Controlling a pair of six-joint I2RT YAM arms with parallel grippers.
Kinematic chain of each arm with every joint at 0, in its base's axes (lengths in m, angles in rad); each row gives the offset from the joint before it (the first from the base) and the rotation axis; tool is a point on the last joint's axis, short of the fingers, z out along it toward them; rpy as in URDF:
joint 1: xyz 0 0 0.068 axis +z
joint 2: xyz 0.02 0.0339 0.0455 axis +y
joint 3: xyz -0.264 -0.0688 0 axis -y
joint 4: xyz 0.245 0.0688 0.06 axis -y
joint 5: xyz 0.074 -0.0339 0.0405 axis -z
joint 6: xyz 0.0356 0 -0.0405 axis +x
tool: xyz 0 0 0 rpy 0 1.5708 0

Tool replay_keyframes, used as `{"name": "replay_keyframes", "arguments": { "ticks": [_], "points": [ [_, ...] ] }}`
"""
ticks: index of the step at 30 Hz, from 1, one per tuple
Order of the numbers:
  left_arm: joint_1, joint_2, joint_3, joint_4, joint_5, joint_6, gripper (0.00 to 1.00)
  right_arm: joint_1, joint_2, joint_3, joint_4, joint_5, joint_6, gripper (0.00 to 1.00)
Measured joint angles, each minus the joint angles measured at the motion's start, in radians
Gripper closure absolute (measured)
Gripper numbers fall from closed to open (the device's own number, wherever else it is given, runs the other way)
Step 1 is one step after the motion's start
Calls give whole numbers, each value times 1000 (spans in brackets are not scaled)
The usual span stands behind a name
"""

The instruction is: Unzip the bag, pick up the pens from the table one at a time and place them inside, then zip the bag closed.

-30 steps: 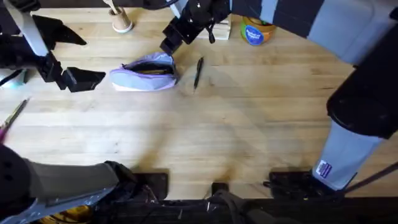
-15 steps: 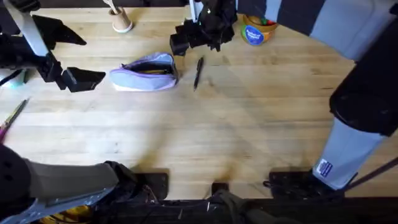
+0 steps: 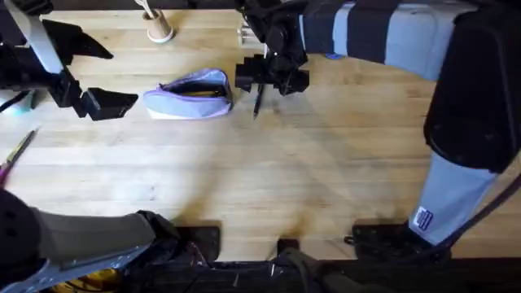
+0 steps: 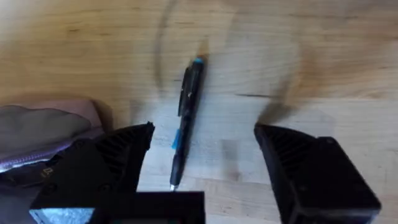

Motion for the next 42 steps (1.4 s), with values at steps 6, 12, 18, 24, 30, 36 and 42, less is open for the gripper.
{"name": "replay_keyframes", "arguments": {
  "ticks": [6,12,18,24,30,36,42],
  "points": [
    [0,0,0,0,0,0,7,19,7,0,-3,38,0,7],
    [0,0,0,0,0,0,7,26,13,0,-15,93,0,355],
    [0,0,0,0,0,0,7,26,18,0,-14,123,0,756],
    [0,0,0,0,0,0,7,28,18,4,-9,126,-1,953],
    [0,0,0,0,0,0,7,30,49,75,-77,111,-52,954],
    [0,0,0,0,0,0,8,33,61,208,-131,143,-145,955],
    [0,0,0,0,0,0,7,33,60,383,-125,132,-344,957]
  ]
}}
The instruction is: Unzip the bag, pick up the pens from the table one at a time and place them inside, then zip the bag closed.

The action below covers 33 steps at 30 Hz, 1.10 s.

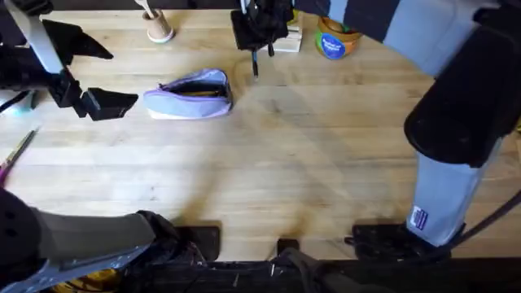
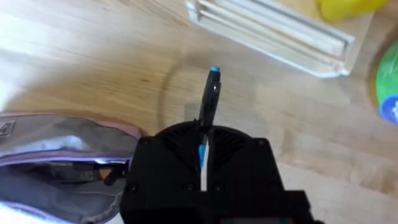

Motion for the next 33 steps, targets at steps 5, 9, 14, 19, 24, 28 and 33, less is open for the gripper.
{"name": "replay_keyframes", "arguments": {
  "ticks": [5,9,14,19,24,28,33],
  "points": [
    [0,0,0,0,0,0,7,0,-7,90,5,-197,-264,957],
    [0,0,0,0,0,0,7,2,-10,106,-11,-446,-512,957],
    [0,0,0,0,0,0,7,9,-10,106,-47,-673,-821,957],
    [0,0,0,0,0,0,7,25,-8,106,-76,-763,-1055,958],
    [0,0,0,0,0,0,8,41,22,107,-70,-789,-1173,959],
    [0,0,0,0,0,0,8,62,81,107,-16,-797,-1219,959],
    [0,0,0,0,0,0,7,69,131,107,13,-797,-1232,959]
  ]
}}
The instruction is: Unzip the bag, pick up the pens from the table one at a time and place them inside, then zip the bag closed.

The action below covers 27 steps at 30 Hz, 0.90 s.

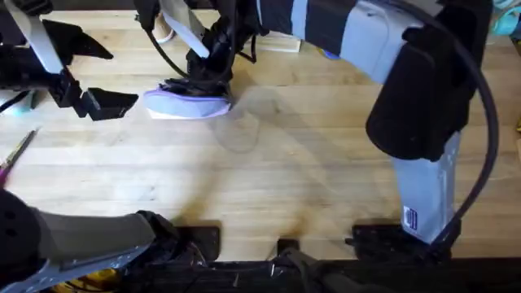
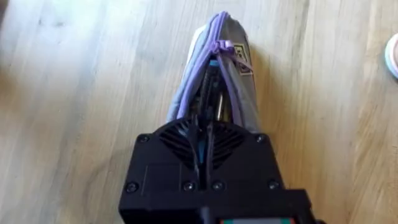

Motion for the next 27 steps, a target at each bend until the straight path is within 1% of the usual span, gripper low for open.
{"name": "replay_keyframes", "arguments": {
  "ticks": [7,16,19,20,27],
  "points": [
    [0,0,0,0,0,0,7,0,41,0,30,2,-3,961],
    [0,0,0,0,0,0,7,3,75,0,43,35,5,965],
    [0,0,0,0,0,0,7,3,75,0,67,13,6,966],
    [0,0,0,0,0,0,7,4,75,0,106,-20,25,967],
    [0,0,0,0,0,0,8,19,118,0,131,-49,58,968]
  ]
}}
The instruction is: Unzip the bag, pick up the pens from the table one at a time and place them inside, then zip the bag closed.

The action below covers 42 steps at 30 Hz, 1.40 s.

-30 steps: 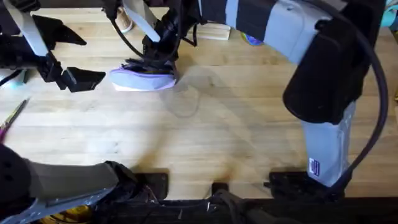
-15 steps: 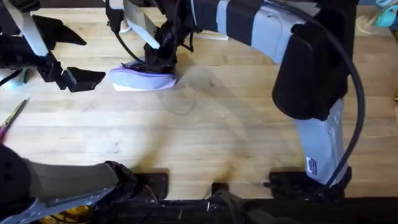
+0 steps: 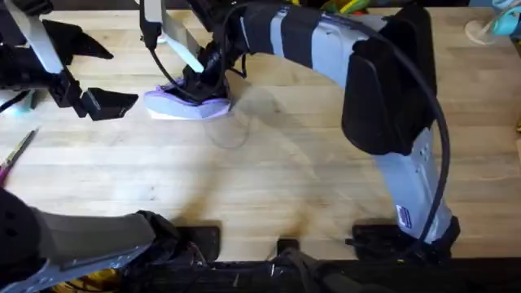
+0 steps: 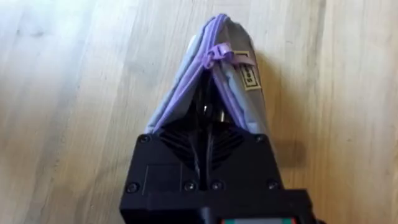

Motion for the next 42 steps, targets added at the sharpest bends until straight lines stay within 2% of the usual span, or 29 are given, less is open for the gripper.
{"name": "replay_keyframes", "arguments": {
  "ticks": [2,3,8,9,10,15,21,27,35,37,38,42],
  "points": [
    [0,0,0,0,0,0,7,6,5,0,0,-4,13,932],
    [0,0,0,0,0,0,6,7,4,0,0,-5,16,833],
    [0,0,0,0,0,0,7,7,4,0,3,-5,18,103],
    [0,0,0,0,0,0,7,5,5,0,6,-4,14,34],
    [0,0,0,0,0,0,7,2,4,0,7,-8,17,7],
    [0,0,0,0,0,0,7,-4,4,0,9,-24,42,7],
    [0,0,0,0,0,0,7,-22,4,16,9,-46,175,7],
    [0,0,0,-1,0,0,7,-37,-25,56,4,-61,372,7],
    [0,0,0,-1,-7,0,7,-55,-68,182,10,-72,680,7],
    [0,0,0,-1,-16,0,8,-62,-74,194,12,-75,755,7],
    [2,0,0,-1,-31,4,7,-70,-74,198,7,-78,858,7],
    [17,1,0,-1,-35,28,8,-71,-74,198,5,-77,946,7]
  ]
}}
